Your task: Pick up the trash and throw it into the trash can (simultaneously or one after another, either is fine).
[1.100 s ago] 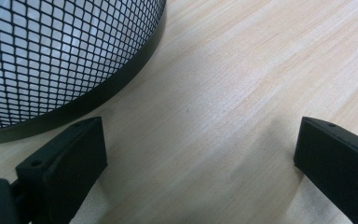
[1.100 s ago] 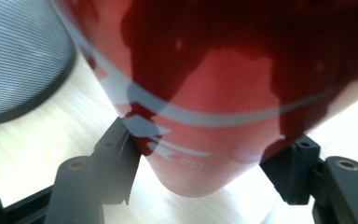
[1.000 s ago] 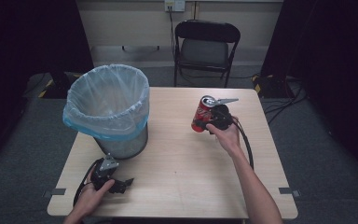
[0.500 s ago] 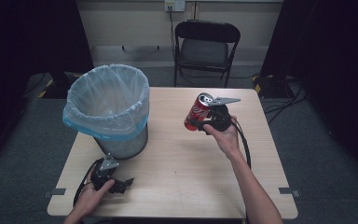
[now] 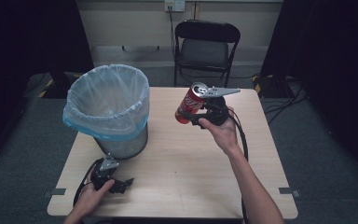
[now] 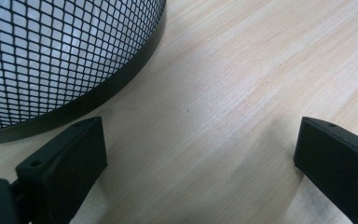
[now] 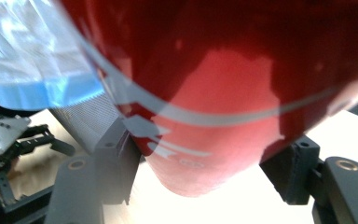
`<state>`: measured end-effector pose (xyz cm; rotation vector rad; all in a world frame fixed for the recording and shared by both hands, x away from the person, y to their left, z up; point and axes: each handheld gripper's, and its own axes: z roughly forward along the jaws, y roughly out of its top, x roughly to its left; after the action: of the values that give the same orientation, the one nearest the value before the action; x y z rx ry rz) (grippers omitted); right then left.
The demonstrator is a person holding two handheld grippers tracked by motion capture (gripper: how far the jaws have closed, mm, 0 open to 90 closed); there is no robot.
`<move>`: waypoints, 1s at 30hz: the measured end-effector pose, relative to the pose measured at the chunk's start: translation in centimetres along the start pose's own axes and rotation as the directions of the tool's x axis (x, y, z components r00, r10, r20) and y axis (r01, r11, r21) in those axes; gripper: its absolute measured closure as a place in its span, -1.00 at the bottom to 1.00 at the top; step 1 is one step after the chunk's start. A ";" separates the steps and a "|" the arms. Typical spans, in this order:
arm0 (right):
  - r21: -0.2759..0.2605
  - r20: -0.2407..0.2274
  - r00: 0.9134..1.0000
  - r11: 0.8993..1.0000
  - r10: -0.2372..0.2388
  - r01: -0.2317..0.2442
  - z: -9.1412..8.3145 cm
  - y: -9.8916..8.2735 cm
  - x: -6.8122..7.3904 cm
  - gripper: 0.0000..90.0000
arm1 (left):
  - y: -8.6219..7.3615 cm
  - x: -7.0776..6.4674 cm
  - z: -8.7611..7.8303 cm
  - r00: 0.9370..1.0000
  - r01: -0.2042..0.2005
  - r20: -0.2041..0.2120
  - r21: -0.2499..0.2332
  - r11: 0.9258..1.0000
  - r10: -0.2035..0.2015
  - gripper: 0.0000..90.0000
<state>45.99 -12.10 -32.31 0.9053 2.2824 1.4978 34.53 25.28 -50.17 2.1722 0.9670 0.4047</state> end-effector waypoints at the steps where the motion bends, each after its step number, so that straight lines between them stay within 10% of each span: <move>1: 0.000 0.000 1.000 1.000 0.000 0.000 0.0 0.0 0.0 -0.22 | 0.0 0.0 0.0 1.000 0.000 0.000 0.000 1.000 0.000 -0.96; 30: -0.227 -0.069 0.997 0.974 -0.031 0.014 -0.9 7.8 2.0 -0.21 | 0.0 0.0 0.0 1.000 0.001 -0.007 -0.001 1.000 -0.001 -0.96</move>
<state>46.70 -9.37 -24.76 0.7699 2.1050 1.7630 34.51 25.25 -50.19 2.1705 0.9712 0.4134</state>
